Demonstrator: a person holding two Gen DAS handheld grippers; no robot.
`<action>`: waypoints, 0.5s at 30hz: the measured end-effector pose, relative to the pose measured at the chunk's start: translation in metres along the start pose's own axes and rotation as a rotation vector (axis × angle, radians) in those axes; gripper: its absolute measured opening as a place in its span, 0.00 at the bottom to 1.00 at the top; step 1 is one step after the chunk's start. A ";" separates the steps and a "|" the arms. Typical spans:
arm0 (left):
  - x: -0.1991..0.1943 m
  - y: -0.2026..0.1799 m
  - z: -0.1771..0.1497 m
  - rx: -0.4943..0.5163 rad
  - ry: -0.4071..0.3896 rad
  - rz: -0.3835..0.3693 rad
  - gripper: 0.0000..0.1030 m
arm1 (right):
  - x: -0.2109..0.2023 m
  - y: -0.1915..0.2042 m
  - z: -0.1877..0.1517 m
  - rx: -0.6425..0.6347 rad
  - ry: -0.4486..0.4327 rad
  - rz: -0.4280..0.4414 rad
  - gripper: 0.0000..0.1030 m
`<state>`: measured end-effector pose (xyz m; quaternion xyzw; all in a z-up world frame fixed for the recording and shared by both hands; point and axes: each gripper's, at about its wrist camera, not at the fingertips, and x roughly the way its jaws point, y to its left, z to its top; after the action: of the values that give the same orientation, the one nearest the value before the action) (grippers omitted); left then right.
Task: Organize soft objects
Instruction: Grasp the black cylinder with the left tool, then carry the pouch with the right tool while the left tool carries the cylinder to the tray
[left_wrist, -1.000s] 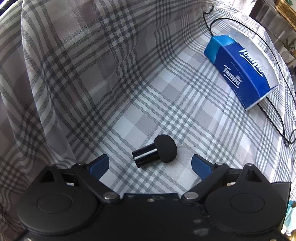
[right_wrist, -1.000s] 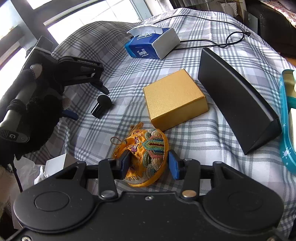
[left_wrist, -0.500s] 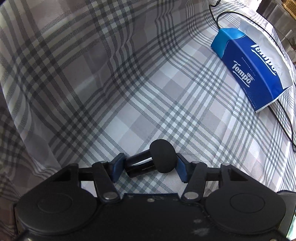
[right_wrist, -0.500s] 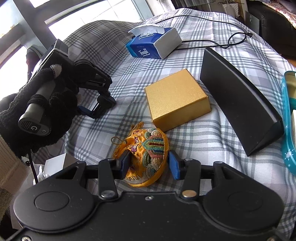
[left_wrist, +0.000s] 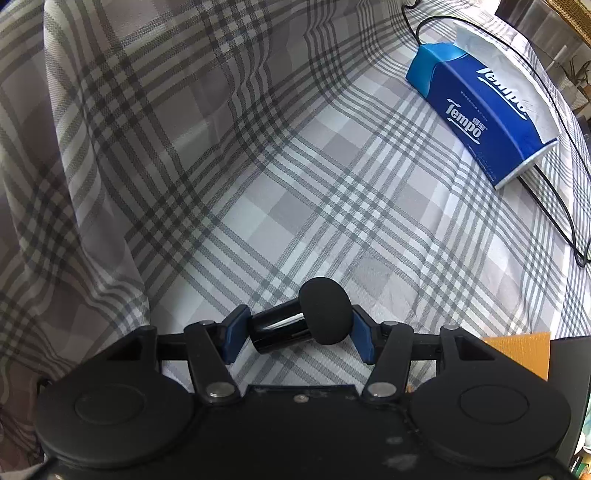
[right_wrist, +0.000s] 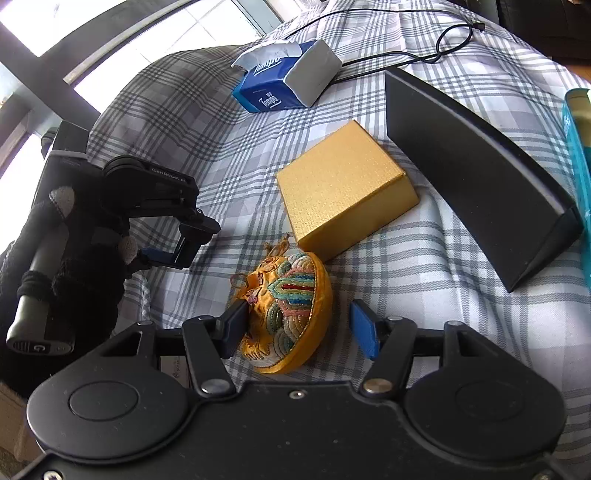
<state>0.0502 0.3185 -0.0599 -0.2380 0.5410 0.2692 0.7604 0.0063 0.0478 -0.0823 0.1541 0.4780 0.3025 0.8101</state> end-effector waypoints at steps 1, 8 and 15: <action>-0.003 -0.001 -0.003 0.008 -0.004 -0.003 0.53 | 0.001 0.000 0.000 0.004 -0.002 0.010 0.57; -0.030 -0.004 -0.027 0.068 -0.022 -0.024 0.53 | -0.005 0.009 -0.005 -0.062 -0.013 0.090 0.45; -0.060 -0.001 -0.053 0.125 -0.044 -0.057 0.53 | -0.020 0.014 -0.008 -0.102 -0.040 0.081 0.45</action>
<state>-0.0023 0.2741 -0.0191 -0.1994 0.5328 0.2185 0.7928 -0.0130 0.0454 -0.0654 0.1379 0.4391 0.3558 0.8134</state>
